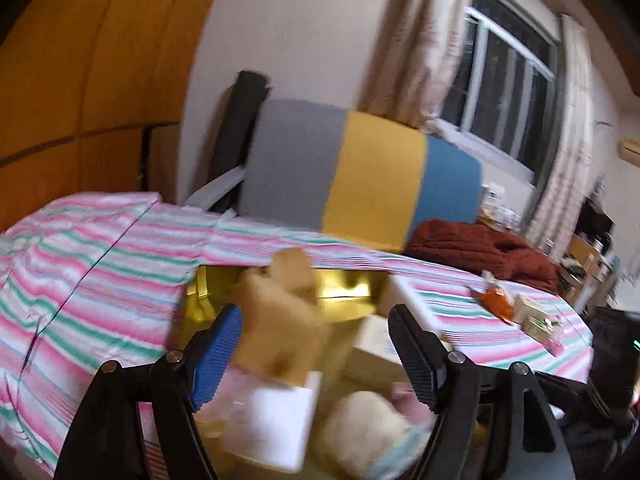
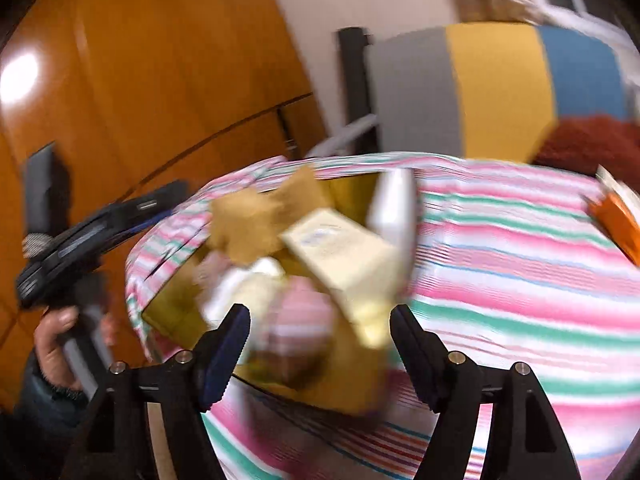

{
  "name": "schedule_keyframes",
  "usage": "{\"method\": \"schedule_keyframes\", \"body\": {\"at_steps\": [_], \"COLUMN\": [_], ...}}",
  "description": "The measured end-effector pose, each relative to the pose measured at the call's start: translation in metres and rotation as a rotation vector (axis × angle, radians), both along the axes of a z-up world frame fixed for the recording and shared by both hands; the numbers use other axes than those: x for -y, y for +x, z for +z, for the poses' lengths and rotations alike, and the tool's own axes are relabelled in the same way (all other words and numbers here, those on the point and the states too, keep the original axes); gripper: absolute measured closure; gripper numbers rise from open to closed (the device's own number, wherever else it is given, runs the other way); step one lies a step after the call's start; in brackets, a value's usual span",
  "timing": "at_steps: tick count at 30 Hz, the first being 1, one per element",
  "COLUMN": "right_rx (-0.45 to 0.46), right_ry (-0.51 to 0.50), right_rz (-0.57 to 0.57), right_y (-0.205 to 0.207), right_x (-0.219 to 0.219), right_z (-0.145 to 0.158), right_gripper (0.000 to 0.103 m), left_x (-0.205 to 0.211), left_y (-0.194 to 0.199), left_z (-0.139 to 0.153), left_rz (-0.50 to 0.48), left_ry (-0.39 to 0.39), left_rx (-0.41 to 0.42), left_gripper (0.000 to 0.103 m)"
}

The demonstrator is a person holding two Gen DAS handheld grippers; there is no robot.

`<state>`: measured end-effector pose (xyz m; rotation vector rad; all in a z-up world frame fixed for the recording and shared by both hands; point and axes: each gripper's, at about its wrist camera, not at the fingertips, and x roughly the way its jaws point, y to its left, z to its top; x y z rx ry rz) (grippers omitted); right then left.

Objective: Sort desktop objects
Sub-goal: 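Release the yellow sponge into the gold tray with the left tool while the right tool releases the mitt, then reach to the table and grasp the clear pink hair roller with the right tool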

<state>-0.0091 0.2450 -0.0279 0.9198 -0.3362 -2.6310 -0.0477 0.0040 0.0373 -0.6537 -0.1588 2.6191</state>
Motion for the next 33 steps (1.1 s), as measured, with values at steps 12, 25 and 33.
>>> {"method": "schedule_keyframes", "body": {"at_steps": [12,25,33], "right_rx": [0.053,0.158,0.188], "right_ry": [-0.038,0.011,0.112], "right_rz": [-0.503,-0.806,-0.707], "right_y": [0.063,0.063,-0.013], "right_x": [-0.194,-0.325,-0.342], "right_z": [-0.018,-0.014,-0.010], "right_gripper": [0.025,0.025,0.026], "left_x": [-0.145,-0.256,-0.250], "left_y": [0.043,0.056,0.050], "left_z": [0.000,-0.076,-0.101], "left_rz": [-0.397,-0.622,-0.631], "left_ry": [-0.035,-0.095,-0.077], "left_rx": [0.012,0.172,0.250], "left_gripper": [0.025,0.025,0.025]}}
